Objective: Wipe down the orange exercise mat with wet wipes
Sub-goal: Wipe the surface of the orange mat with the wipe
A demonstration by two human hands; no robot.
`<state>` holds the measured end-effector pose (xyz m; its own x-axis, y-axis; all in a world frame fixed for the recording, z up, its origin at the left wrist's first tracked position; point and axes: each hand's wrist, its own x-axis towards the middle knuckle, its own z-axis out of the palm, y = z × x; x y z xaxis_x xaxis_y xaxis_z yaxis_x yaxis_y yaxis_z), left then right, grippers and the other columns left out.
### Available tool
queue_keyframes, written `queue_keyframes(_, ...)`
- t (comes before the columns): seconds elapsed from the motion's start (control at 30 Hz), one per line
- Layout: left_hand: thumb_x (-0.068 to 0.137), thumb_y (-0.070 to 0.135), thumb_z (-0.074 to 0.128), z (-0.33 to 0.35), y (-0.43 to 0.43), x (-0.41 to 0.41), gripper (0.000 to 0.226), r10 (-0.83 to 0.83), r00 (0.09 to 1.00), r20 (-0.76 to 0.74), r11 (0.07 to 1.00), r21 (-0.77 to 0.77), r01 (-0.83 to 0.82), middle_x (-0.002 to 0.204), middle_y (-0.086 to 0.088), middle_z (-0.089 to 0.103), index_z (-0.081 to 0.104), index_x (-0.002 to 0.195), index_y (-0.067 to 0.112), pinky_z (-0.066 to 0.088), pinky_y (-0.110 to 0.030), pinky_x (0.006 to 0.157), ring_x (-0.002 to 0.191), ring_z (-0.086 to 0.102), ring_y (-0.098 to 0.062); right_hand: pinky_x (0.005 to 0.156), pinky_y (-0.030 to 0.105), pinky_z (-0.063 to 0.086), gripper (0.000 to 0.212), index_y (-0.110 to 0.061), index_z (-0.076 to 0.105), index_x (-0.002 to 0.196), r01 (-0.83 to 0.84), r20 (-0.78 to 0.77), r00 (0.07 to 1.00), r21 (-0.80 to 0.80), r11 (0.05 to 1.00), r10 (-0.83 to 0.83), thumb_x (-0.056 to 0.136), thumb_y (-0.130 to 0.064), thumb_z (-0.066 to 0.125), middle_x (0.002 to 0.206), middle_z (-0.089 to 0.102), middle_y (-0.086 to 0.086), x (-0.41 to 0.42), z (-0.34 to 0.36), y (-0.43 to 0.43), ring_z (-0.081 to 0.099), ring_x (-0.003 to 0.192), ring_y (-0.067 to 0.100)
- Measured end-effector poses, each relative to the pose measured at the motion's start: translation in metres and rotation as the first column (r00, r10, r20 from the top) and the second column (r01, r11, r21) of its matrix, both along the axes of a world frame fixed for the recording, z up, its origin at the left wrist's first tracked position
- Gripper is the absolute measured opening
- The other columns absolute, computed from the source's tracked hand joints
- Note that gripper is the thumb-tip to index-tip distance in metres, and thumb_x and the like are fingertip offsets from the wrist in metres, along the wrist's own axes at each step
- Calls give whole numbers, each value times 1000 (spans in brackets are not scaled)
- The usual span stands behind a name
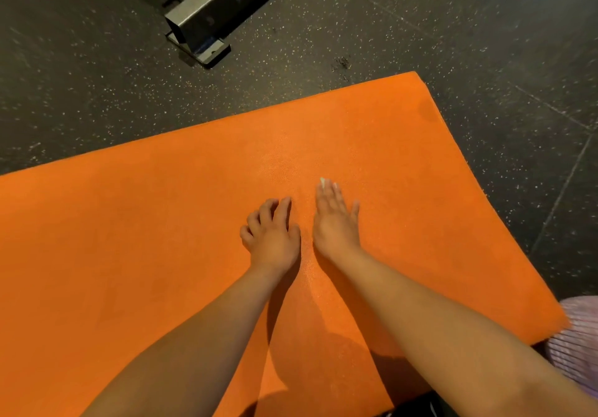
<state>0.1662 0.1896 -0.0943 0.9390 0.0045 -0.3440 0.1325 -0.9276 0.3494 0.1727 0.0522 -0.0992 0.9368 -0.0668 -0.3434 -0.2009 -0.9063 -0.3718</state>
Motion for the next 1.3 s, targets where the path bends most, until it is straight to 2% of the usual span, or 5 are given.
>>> queue_keyframes(0.4, 103, 50, 30, -12, 3, 19, 58, -11, 1000, -12, 1000, 1, 11, 168, 11, -7, 8, 157, 45, 1, -50, 117, 151, -5, -19, 123, 52, -13, 81, -23, -8, 162, 91, 39, 995, -72, 993, -89, 99, -5, 39, 169, -13, -4, 32, -5, -11, -18, 154, 14)
queue_keyframes(0.6, 104, 51, 27, -13, 7, 18, 57, -24, 1000, -3, 999, -31, 24, 167, 15, -9, 10, 157, 46, 0, -51, 117, 151, -6, -18, 124, 51, -11, 69, -30, 1, 163, -267, 53, 963, 55, 962, 264, 106, -17, 38, 170, -5, -10, 26, -2, 12, -15, 154, 9)
queue_keyframes(0.83, 103, 52, 30, -7, 8, 21, 58, -47, 997, -53, 999, -19, 46, 168, 12, -9, 10, 158, 45, -2, -50, 117, 150, -6, -18, 122, 51, -14, 77, -28, -9, 161, 143, 60, 988, -69, 987, -139, 102, -4, 34, 169, -11, -9, 26, -5, -29, -18, 153, 13)
queue_keyframes(1.07, 102, 37, 38, -2, 7, 33, 53, 6, 1000, 24, 1000, 12, -6, 165, 10, 15, 27, 154, 41, 13, -46, 115, 142, 16, -24, 124, 53, -9, 78, -31, -7, 161, -224, 77, 971, -34, 974, 226, 103, -8, 38, 169, -8, -10, 21, -11, -3, -16, 154, 11)
queue_keyframes(1.3, 104, 43, 34, -10, 5, 57, 54, -26, 999, -20, 999, 36, 26, 168, 13, 4, 20, 156, 43, 10, -50, 116, 147, 8, -24, 121, 50, -12, 69, -23, -6, 162, 182, 70, 982, -113, 977, -175, 105, -12, 31, 169, -12, -6, 52, -10, -25, -15, 155, 15)
